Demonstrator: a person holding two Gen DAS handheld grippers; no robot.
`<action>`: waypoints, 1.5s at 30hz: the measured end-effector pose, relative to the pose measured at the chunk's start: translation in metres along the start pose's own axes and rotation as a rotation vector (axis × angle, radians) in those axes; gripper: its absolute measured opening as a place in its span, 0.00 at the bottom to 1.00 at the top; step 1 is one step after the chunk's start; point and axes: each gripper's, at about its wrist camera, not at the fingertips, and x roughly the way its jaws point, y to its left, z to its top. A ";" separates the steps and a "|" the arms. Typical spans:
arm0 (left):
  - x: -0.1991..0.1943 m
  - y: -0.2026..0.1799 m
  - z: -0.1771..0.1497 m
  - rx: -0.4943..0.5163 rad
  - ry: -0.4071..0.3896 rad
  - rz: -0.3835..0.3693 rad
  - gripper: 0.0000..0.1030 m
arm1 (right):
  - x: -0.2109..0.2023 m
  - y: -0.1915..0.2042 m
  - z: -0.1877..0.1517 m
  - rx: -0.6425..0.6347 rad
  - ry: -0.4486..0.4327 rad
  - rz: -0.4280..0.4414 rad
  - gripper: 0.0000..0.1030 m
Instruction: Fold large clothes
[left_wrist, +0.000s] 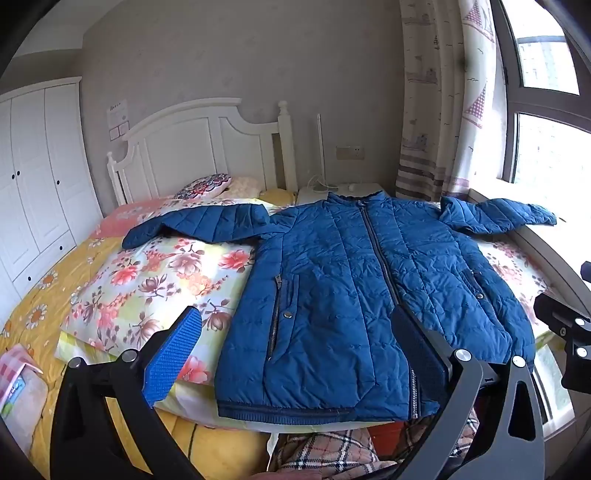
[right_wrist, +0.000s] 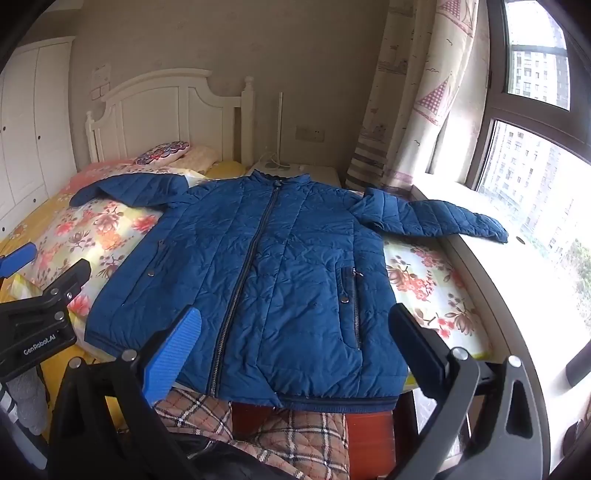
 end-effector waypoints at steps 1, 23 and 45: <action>0.000 0.000 0.000 0.001 -0.002 -0.001 0.96 | 0.000 0.000 0.000 0.003 -0.002 -0.001 0.98; 0.005 0.008 -0.009 -0.012 0.015 -0.001 0.96 | -0.003 0.013 -0.004 -0.024 -0.008 0.023 0.98; 0.005 0.005 -0.013 -0.003 0.026 -0.006 0.96 | -0.002 0.018 -0.005 -0.031 -0.004 0.025 0.98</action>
